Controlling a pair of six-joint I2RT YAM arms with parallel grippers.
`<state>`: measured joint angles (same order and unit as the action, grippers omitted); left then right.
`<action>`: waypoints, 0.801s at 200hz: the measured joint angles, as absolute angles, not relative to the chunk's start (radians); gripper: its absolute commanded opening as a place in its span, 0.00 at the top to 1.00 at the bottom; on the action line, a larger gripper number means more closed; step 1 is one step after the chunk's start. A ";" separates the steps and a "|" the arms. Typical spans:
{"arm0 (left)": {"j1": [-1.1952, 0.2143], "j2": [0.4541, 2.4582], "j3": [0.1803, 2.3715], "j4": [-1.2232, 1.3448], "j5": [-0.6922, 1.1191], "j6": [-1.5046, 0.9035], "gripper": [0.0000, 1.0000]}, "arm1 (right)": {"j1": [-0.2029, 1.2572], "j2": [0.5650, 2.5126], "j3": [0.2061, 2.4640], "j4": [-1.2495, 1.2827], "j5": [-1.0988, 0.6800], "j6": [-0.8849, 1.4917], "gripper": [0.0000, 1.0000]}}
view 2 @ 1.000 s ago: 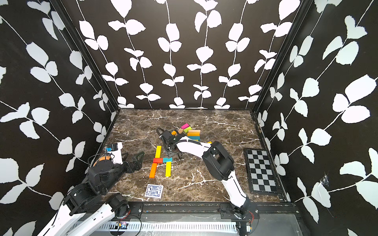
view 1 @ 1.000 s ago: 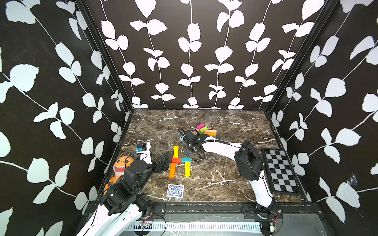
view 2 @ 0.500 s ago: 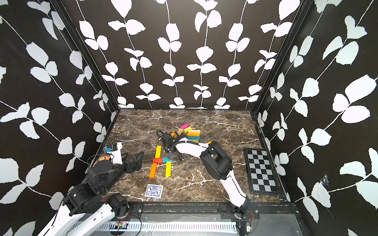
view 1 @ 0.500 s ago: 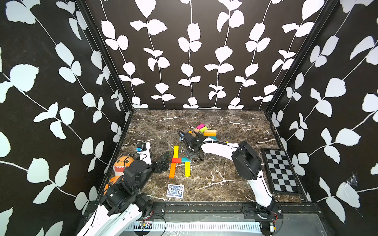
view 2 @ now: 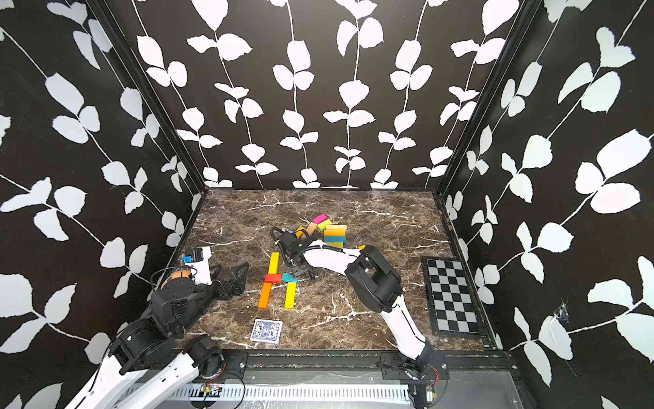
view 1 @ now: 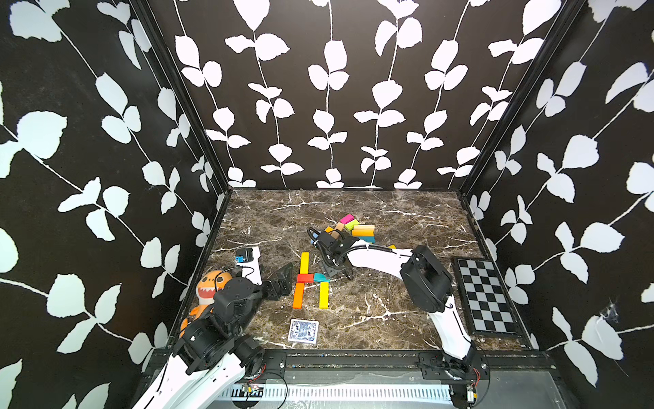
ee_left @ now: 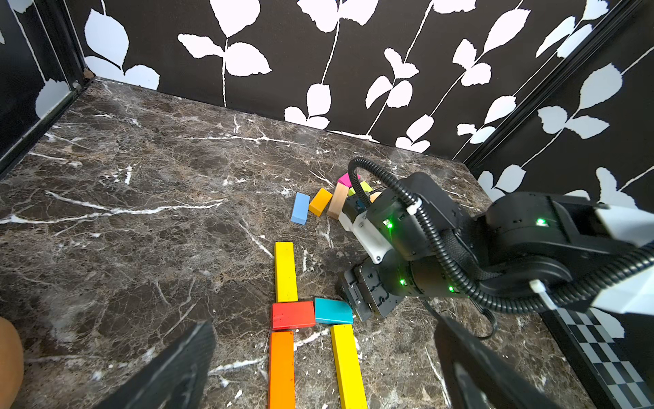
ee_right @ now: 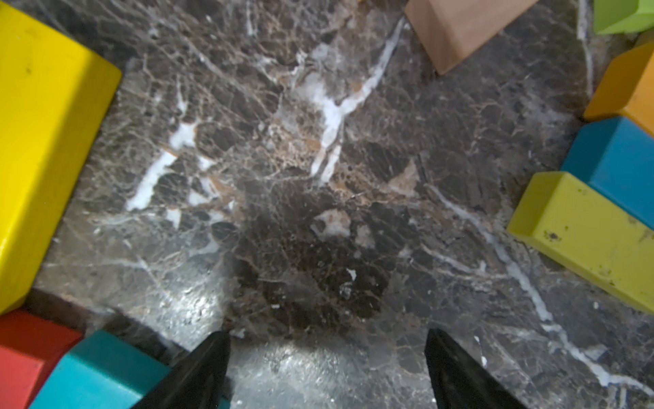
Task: Assemble the letter h with building blocks
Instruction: Assemble the building block at the center of the board.
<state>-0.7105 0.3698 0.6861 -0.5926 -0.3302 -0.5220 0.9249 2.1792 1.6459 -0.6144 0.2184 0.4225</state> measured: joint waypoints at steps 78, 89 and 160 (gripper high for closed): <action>-0.710 0.367 0.686 -0.593 -0.330 -0.522 0.01 | 0.920 2.036 1.545 -0.603 0.214 0.488 0.10; -0.710 0.367 0.686 -0.593 -0.329 -0.522 0.01 | 0.920 2.005 1.522 -0.591 0.186 0.504 0.11; -0.710 0.363 0.686 -0.593 -0.309 -0.512 0.01 | 0.922 1.996 1.558 -0.577 0.047 0.513 0.12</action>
